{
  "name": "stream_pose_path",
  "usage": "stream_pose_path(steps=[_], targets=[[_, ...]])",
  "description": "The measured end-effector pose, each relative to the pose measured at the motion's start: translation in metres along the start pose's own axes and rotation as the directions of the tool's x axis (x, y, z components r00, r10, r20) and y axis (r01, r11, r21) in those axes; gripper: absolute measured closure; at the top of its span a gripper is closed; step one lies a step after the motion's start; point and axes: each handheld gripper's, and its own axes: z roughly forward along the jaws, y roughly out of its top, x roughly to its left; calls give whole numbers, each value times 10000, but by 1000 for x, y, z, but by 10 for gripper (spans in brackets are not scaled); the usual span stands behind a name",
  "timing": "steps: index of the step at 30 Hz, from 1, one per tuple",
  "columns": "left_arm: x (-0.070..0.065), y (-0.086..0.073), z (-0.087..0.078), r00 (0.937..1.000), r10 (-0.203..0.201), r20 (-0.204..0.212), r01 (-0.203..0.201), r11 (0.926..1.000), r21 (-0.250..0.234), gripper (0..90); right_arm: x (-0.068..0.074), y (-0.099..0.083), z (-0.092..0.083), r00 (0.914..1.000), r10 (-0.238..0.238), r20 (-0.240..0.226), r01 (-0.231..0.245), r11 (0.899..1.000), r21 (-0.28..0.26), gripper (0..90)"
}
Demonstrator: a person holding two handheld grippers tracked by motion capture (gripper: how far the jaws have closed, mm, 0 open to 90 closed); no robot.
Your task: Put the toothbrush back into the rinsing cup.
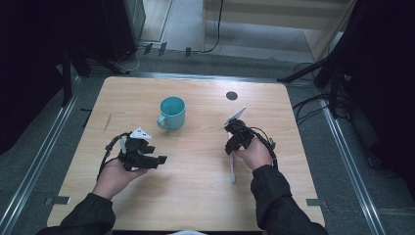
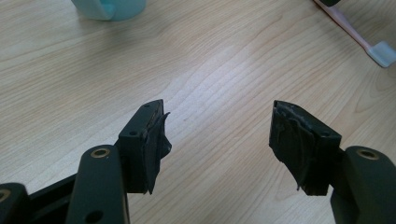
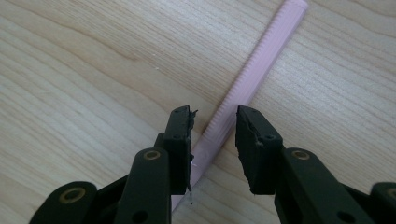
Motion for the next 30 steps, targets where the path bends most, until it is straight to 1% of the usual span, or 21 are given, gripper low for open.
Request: stream_pose_path(steps=[2,13,20,23,28,29,30], targets=[[0,0,0,10000,-2,1,2,10000,8,361,0,0,2,10000,48,37,-48,10000,55,679],[0,0,1,10000,30,-18,-29,10000,51,360,3,2,4,10000,-36,11,36,9999,145,693],[0,0,1,10000,31,-12,-30,10000,48,359,8,5,5,9995,-272,146,268,9994,233,701],[1,0,1,10000,45,-18,-45,10000,64,359,9,6,5,9995,-276,124,272,9992,287,702],[1,0,1,10000,23,-3,-23,10000,69,359,11,7,5,9982,-559,195,552,9979,342,728],[1,0,1,10000,23,-3,-23,10000,69,359,11,8,5,9970,-739,238,730,9967,366,730],[1,0,1,10000,19,1,-19,10000,77,359,11,8,5,9965,-810,186,803,9961,355,731]])
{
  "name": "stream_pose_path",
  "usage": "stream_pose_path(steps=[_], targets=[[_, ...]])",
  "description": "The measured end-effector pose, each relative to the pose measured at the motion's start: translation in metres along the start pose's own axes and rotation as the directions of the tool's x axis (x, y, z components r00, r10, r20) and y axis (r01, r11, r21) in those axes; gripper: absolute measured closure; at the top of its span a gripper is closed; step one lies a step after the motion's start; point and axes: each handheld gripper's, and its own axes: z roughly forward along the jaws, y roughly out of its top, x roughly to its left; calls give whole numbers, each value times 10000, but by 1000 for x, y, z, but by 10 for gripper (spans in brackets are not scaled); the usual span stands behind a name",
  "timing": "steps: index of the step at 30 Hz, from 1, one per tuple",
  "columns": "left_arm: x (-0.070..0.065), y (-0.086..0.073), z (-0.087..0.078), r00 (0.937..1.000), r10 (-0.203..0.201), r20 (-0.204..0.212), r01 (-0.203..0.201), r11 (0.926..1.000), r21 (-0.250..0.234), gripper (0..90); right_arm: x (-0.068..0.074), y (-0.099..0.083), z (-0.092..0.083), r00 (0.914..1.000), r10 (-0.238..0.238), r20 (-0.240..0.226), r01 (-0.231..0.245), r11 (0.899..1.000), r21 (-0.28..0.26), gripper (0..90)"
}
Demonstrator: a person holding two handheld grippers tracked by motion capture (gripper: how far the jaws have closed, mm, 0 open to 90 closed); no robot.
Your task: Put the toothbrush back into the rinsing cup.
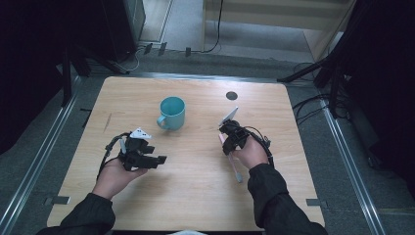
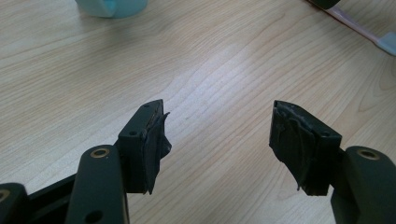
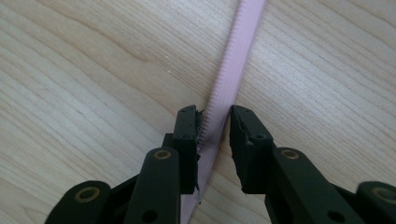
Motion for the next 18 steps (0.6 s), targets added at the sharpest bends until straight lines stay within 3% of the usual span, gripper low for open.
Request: stream_pose_path(steps=[4,7,9,11,13,18], targets=[[0,0,0,10000,14,-3,-14,10000,21,359,1,0,0,9999,-169,-24,169,9999,-1,731],[0,0,0,10000,34,-12,-34,10000,24,359,4,-1,1,9973,-719,-153,718,9974,-79,731],[0,0,0,10000,27,-13,-27,10000,28,359,5,-1,1,9966,-800,-176,799,9968,-66,731],[0,0,0,10000,44,-19,-44,10000,53,358,8,-2,3,9892,-1434,-289,1430,9896,-158,723],[0,0,0,10000,33,-20,-33,10000,77,358,11,-3,4,9837,-1770,-328,1769,9842,-83,718],[1,0,1,10000,10,-31,-9,10000,71,357,13,-2,2,9836,-1746,-445,1735,9845,-270,666]])
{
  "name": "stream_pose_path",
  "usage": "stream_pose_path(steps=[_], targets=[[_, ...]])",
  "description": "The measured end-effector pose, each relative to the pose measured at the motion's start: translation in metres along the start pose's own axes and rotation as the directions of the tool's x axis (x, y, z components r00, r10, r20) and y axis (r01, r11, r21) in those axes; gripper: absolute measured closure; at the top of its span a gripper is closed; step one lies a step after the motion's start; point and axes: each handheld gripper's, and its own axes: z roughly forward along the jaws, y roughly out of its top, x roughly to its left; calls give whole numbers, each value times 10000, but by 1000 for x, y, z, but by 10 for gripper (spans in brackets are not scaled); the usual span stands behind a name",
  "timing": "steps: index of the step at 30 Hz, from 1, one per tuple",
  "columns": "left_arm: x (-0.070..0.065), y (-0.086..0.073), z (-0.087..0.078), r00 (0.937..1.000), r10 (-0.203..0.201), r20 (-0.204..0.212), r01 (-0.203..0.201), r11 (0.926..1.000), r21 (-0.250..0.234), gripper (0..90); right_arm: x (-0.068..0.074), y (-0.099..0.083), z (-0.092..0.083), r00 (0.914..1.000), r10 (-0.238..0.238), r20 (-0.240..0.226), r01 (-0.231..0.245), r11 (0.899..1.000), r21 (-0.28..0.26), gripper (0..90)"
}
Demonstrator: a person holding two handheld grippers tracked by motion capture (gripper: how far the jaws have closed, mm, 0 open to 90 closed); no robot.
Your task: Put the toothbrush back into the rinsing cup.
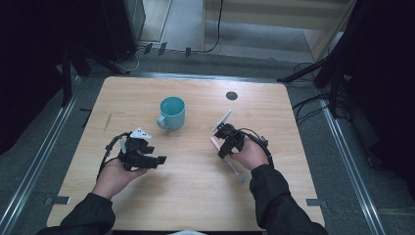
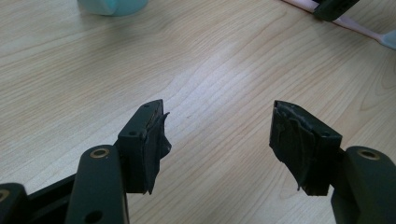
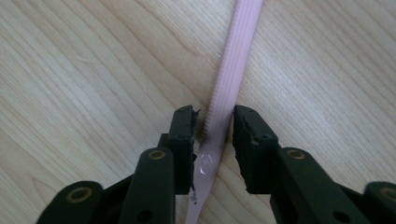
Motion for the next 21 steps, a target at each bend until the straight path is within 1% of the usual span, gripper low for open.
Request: stream_pose_path(steps=[1,2,5,6,9,10,11,12,15,16,21], targets=[[0,0,0,10000,6,4,-6,10000,23,357,-1,0,-4,9998,192,-13,-193,9996,-196,661],[0,0,0,10000,6,-1,-6,10000,22,357,-2,0,-6,9997,251,-47,-252,9992,-317,662],[0,0,0,10000,-12,-6,12,10000,12,357,0,-4,-15,9993,357,-86,-360,9985,-417,697],[1,0,0,10000,-8,-5,8,10000,19,357,1,-5,-17,9995,312,-78,-315,9986,-415,727],[0,0,0,10000,-12,-40,12,10000,23,357,5,-12,-20,9988,432,-230,-439,9985,-326,807],[0,0,0,10000,-12,-40,12,10000,23,357,5,-12,-20,9988,432,-230,-439,9985,-326,807],[0,0,0,10000,-11,-49,11,10000,23,357,7,-14,-20,9983,526,-255,-533,9982,-269,845],[0,0,0,10000,7,-51,-7,10000,25,357,9,-20,-18,9977,554,-396,-560,9983,-144,887],[0,0,0,10000,14,-48,-14,10000,31,357,10,-25,-16,9968,651,-458,-656,9978,-95,900],[0,0,0,10000,-13,-58,13,10000,33,357,12,-30,-14,9946,844,-599,-849,9964,-71,900],[0,0,0,10000,13,-78,-12,10000,46,357,15,-39,-10,9939,914,-622,-908,9958,120,900]])
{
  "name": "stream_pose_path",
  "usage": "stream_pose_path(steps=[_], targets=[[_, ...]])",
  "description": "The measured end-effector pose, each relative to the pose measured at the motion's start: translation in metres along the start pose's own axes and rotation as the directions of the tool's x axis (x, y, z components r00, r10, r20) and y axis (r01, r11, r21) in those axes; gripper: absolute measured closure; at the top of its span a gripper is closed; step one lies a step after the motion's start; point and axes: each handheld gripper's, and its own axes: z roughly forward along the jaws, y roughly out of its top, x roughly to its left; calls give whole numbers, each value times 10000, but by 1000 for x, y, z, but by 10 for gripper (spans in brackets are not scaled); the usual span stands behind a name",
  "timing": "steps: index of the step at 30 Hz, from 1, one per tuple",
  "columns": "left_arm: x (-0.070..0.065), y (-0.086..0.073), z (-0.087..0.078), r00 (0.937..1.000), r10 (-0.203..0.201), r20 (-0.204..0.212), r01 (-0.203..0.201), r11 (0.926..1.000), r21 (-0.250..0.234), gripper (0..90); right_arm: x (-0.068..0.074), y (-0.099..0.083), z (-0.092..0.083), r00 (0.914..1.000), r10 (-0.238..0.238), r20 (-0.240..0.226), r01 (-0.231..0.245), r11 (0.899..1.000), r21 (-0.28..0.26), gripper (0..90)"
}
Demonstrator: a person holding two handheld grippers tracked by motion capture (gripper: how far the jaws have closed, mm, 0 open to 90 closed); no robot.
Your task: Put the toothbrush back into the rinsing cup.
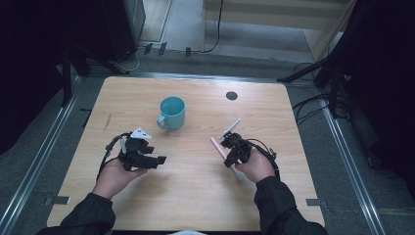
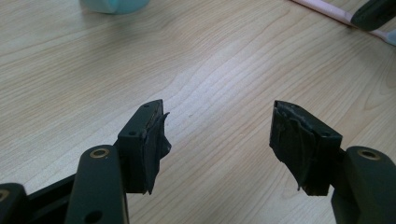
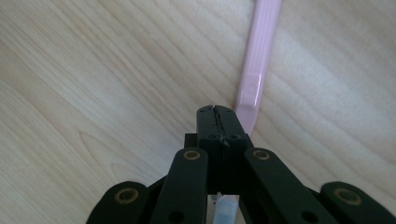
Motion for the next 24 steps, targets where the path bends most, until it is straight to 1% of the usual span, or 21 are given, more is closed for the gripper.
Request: stream_pose_path(steps=[2,4,7,9,10,13,18,19,20,21,22,23,24], targets=[[1,0,0,10000,5,-8,-5,10000,-12,357,-1,-5,1,10000,17,74,-18,9999,141,900],[1,0,0,10000,-1,-3,1,10000,-17,357,-1,-6,1,10000,40,60,-41,9999,148,900],[1,0,0,10000,5,-24,-5,10000,-7,357,-7,-11,2,9999,70,139,-73,9997,238,900],[0,0,1,10000,6,-27,-6,10000,-6,357,-9,-12,2,9998,156,117,-160,9995,269,900],[0,0,1,10000,-21,-47,21,10000,3,357,-13,-14,1,9997,171,169,-176,9994,291,900],[0,0,1,10000,-21,-37,21,10000,21,357,-16,-15,0,9994,270,193,-276,9992,298,900],[-1,0,2,10000,47,-48,-47,10000,66,356,-32,-17,-3,9978,532,384,-542,9981,275,900],[-1,0,2,10000,47,-48,-47,10000,66,357,-35,-17,-4,9972,634,408,-646,9975,298,900],[-1,0,2,10000,40,-48,-40,10000,63,357,-35,-17,-4,9972,634,408,-646,9975,298,900],[-1,0,3,10000,59,-46,-59,10000,76,357,-41,-16,-5,9963,723,468,-736,9970,252,900],[-1,0,3,10000,59,-46,-59,10000,76,357,-41,-16,-5,9963,723,468,-736,9970,252,900],[-1,0,3,10000,49,-54,-49,10000,67,356,-45,-13,-6,9954,746,608,-765,9966,299,900],[0,0,2,10000,40,-62,-39,10000,78,357,-47,-12,-6,9952,730,647,-749,9968,269,900]])
